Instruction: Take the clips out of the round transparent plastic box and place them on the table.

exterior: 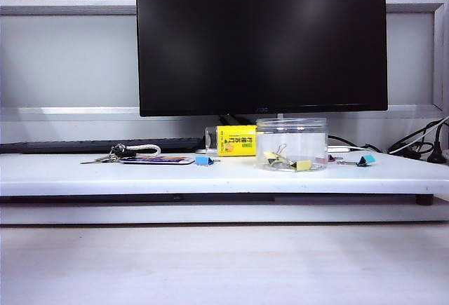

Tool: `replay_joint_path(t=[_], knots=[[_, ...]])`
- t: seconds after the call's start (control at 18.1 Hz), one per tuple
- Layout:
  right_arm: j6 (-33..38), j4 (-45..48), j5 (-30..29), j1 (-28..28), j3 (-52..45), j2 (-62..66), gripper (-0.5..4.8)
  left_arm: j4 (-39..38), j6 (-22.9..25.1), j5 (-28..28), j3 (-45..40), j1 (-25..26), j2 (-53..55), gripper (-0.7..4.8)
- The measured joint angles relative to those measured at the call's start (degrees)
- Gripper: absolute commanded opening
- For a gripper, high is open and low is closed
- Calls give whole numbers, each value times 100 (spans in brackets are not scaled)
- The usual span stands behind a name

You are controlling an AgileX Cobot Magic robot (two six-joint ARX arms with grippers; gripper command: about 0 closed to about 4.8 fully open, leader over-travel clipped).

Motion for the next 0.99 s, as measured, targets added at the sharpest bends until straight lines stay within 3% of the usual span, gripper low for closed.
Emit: replay_joint_path(t=[0.11,0.33,0.55,0.77,0.83,0.99], knots=[[0,-157,-42,94,601,0,35,72,-173,496,0,-4,-2,-4],[-640,-1224,752,151,1956,728,36,413,-229,1187,0,-9,-2,-1],[-1384,-2186,800,223,4094,3742,63,570,-232,1202,0,-122,-2,-1],[-2170,-2903,874,1134,6306,6863,64,136,-79,1172,0,-214,-2,3],[-2256,-3049,1128,1414,6839,7495,65,57,-17,1163,9,-214,2,28],[-2640,-3698,1987,2022,8008,8931,67,55,33,1196,9,-214,4,30]])
